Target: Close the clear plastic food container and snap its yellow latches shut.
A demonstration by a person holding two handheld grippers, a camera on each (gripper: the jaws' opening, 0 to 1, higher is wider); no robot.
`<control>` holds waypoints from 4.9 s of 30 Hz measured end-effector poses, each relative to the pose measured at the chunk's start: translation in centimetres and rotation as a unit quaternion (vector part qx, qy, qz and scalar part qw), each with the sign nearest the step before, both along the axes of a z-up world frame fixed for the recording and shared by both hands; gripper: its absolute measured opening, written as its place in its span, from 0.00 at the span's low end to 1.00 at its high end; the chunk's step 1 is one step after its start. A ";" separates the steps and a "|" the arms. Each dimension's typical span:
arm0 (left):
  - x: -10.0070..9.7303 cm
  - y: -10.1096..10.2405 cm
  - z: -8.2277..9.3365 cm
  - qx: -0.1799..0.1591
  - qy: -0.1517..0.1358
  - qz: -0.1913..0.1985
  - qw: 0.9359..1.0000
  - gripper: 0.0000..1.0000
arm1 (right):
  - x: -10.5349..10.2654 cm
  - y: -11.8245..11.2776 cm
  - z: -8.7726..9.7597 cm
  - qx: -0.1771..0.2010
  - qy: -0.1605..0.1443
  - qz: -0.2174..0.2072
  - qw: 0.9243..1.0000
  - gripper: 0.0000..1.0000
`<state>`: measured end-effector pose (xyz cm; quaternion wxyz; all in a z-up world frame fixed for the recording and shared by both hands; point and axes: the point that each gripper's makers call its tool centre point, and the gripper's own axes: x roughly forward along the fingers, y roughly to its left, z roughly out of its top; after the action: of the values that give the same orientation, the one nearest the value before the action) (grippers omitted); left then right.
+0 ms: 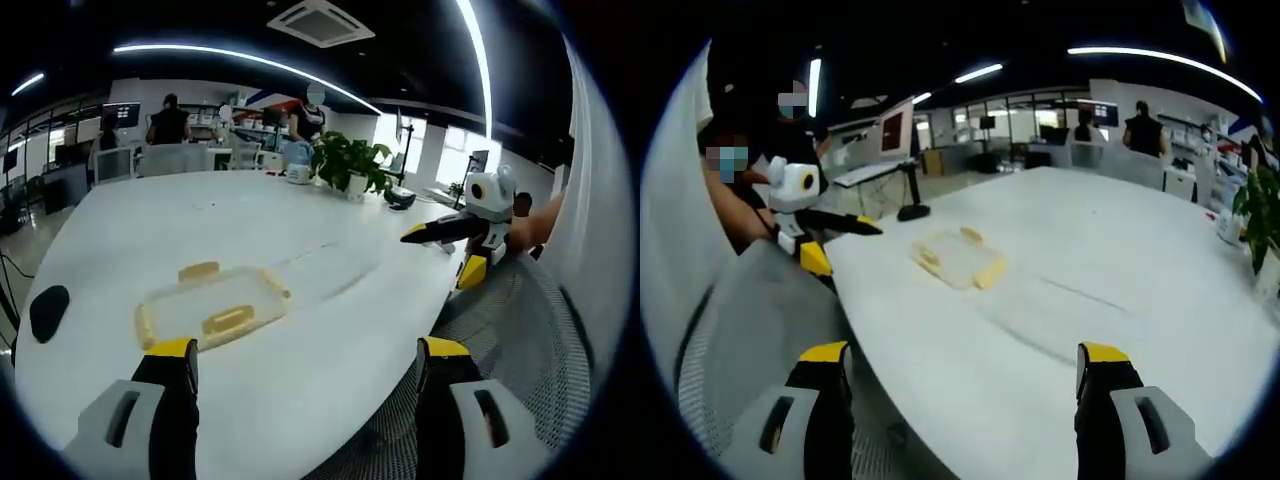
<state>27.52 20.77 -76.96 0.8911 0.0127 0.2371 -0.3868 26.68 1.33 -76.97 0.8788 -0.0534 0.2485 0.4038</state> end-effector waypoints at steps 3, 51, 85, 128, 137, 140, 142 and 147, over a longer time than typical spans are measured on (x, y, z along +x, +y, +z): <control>0.0 0.0 0.1 -0.002 -0.001 0.001 1.000 0.92 | 0.1 -0.1 0.1 0.004 -0.001 -0.003 1.000 0.94; 0.1 -0.1 0.5 0.006 -0.009 -0.006 1.000 0.91 | 0.4 0.4 0.5 -0.010 -0.010 0.022 1.000 0.92; 1.6 1.3 -0.9 0.019 0.010 -0.011 1.000 0.86 | 2.5 2.3 -0.5 -0.050 -0.001 0.055 0.997 0.87; 4.0 2.5 -2.4 0.048 0.018 -0.035 0.998 0.82 | 5.2 5.5 -1.5 -0.083 -0.003 0.110 0.991 0.80; 4.6 2.6 -2.5 0.053 0.018 -0.043 0.997 0.82 | 5.9 6.0 -1.4 -0.084 -0.008 0.118 0.989 0.79; 4.7 2.7 -2.6 0.058 0.018 -0.048 0.997 0.82 | 6.1 6.2 -1.4 -0.088 -0.010 0.122 0.989 0.79; 4.9 2.9 -2.7 0.062 0.018 -0.051 0.997 0.82 | 6.3 6.3 -1.3 -0.089 -0.011 0.124 0.988 0.79; 5.3 3.3 -2.8 0.064 0.017 -0.053 0.996 0.82 | 6.7 6.6 -1.4 -0.092 -0.012 0.131 0.987 0.79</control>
<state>32.86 24.09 -79.77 0.8623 0.0759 0.2757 -0.4179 33.36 7.98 -78.36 0.8125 -0.1712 0.2651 0.4902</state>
